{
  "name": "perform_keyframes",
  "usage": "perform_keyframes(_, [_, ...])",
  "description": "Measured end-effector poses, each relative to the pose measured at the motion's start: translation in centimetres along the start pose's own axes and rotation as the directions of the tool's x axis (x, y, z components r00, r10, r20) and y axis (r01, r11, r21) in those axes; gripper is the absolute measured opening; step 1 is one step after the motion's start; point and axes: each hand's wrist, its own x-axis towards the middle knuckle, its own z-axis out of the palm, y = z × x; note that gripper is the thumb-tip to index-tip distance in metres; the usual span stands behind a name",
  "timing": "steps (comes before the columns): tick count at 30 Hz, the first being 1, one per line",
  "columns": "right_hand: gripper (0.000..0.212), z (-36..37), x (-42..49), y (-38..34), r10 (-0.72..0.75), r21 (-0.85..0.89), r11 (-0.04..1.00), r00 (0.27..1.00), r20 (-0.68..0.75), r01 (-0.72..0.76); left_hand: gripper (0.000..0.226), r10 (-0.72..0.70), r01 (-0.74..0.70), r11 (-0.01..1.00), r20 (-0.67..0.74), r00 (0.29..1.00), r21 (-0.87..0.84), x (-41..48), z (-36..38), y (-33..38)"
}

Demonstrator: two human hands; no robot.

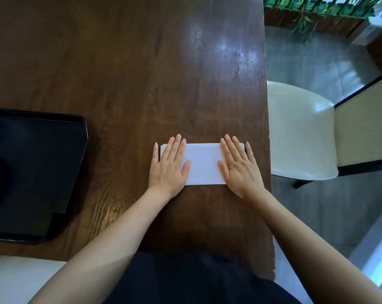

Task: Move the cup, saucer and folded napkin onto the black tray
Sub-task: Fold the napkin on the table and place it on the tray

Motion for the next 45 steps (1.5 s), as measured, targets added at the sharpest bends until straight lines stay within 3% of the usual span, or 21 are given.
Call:
perform_keyframes(6, [0.060, 0.1, -0.9, 0.6, -0.030, -0.001, 1.000, 0.999, 0.032, 0.030, 0.061, 0.082, -0.082, 0.996, 0.033, 0.996, 0.022, 0.8, 0.0, -1.0])
perform_keyframes(11, [0.058, 0.2, -3.1, 1.0, -0.044, 0.001, 0.999, 0.998, 0.050, 0.044, 0.062, 0.232, -0.241, 0.967, 0.096, 0.968, 0.088, 2.4, -0.6, -2.4])
perform_keyframes(17, [0.061, 0.7, -6.2, 0.1, -0.024, 0.006, 1.000, 0.997, 0.075, 0.023, 0.055, 0.415, -0.450, 0.875, 0.201, 0.887, 0.180, 5.2, -1.9, -4.0])
perform_keyframes(23, [0.066, 0.8, -9.1, -2.6, -0.006, 0.081, 0.997, 0.993, 0.116, -0.003, 0.056, 0.569, -0.634, 0.719, 0.283, 0.772, 0.283, 7.1, -3.3, -4.6])
perform_keyframes(26, [0.062, 0.8, -10.0, -3.6, 0.007, 0.158, 0.987, 0.996, 0.085, -0.020, 0.057, 0.519, -0.536, 0.790, 0.141, 0.843, 0.296, 5.5, -3.8, -2.6])
perform_keyframes(29, [0.049, 0.3, -11.0, -3.5, -0.027, 0.226, 0.974, 0.999, -0.042, 0.036, 0.051, 0.445, -0.443, 0.896, -0.115, 0.888, 0.043, 0.7, -3.7, 0.5])
perform_keyframes(31, [0.042, 0.1, -11.4, -3.0, -0.068, 0.231, 0.968, 0.989, -0.133, 0.098, 0.047, 0.451, -0.470, 0.881, -0.222, 0.865, -0.043, -3.9, -2.7, 2.1])
perform_keyframes(37, [0.037, 0.6, -12.5, -0.7, -0.269, 0.111, 0.946, 0.930, -0.249, 0.304, 0.029, 0.453, -0.503, 0.850, -0.268, 0.850, -0.158, -11.2, -0.1, 3.1])
perform_keyframes(45, [0.040, 0.5, -12.1, 1.8, -0.505, -0.008, 0.854, 0.824, -0.257, 0.521, 0.016, 0.590, -0.616, 0.786, -0.374, 0.716, 0.060, -12.4, -0.2, 2.5])
